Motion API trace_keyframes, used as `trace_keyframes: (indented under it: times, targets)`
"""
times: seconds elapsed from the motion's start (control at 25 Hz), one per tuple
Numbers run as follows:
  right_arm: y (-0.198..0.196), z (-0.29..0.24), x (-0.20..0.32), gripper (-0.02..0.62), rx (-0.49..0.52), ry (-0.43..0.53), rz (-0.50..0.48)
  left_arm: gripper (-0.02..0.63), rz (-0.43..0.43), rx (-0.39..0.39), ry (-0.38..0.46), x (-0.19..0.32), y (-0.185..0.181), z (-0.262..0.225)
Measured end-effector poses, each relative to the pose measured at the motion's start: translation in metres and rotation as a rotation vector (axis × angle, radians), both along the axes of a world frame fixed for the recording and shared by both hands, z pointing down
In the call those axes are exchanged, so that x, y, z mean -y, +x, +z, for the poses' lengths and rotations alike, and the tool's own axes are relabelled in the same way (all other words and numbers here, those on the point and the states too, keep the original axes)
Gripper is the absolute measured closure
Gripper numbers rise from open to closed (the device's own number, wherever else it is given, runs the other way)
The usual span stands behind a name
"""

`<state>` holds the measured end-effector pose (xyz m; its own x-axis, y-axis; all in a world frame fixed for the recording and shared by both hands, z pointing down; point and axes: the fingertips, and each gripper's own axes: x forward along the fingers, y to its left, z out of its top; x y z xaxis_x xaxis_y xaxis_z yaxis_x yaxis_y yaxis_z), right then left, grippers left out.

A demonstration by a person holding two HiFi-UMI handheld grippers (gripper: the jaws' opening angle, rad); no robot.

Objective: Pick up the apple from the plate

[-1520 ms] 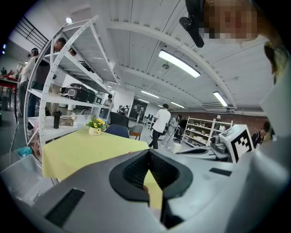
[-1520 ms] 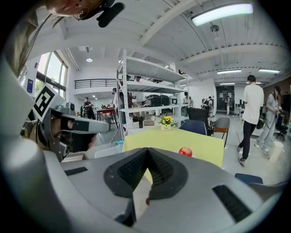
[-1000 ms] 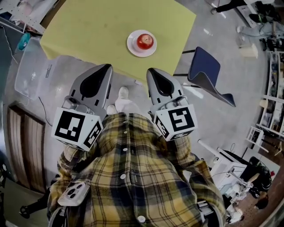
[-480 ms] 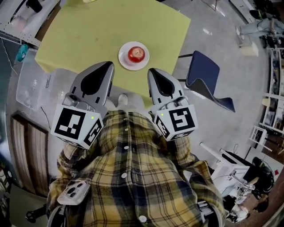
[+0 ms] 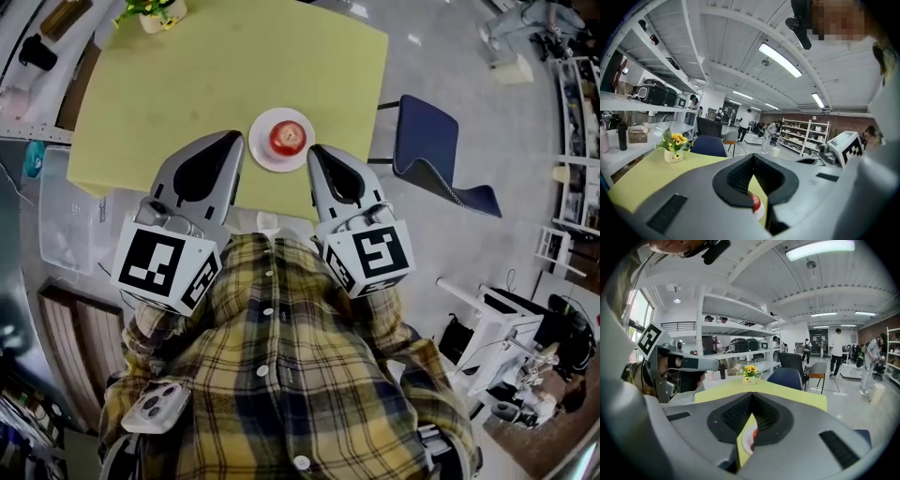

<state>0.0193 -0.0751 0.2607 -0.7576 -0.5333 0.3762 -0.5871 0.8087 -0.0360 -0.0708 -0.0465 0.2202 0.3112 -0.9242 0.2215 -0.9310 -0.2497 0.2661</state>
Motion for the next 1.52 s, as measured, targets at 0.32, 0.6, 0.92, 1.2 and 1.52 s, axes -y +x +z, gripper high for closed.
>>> trace_keyframes:
  times: [0.32,0.6,0.92,1.2,1.52]
  targets:
    - [-0.054,0.003,0.029,0.598,-0.015,-0.012,0.159,0.6,0.178,-0.013,-0.01,0.044,-0.052,0.003]
    - [-0.07,0.008,0.042,0.598,-0.039,-0.045,0.352,0.6,0.341,-0.023,-0.04,0.064,-0.071,0.015]
    - [-0.057,0.024,0.033,0.598,-0.055,-0.074,0.488,0.6,0.483,-0.044,-0.082,0.071,-0.066,0.031]
    - [-0.044,0.036,0.032,0.598,-0.079,-0.107,0.506,0.6,0.517,-0.052,-0.118,0.077,-0.047,0.042]
    - [-0.029,0.045,0.042,0.598,-0.068,-0.121,0.484,0.6,0.484,-0.045,-0.123,0.087,-0.036,0.048]
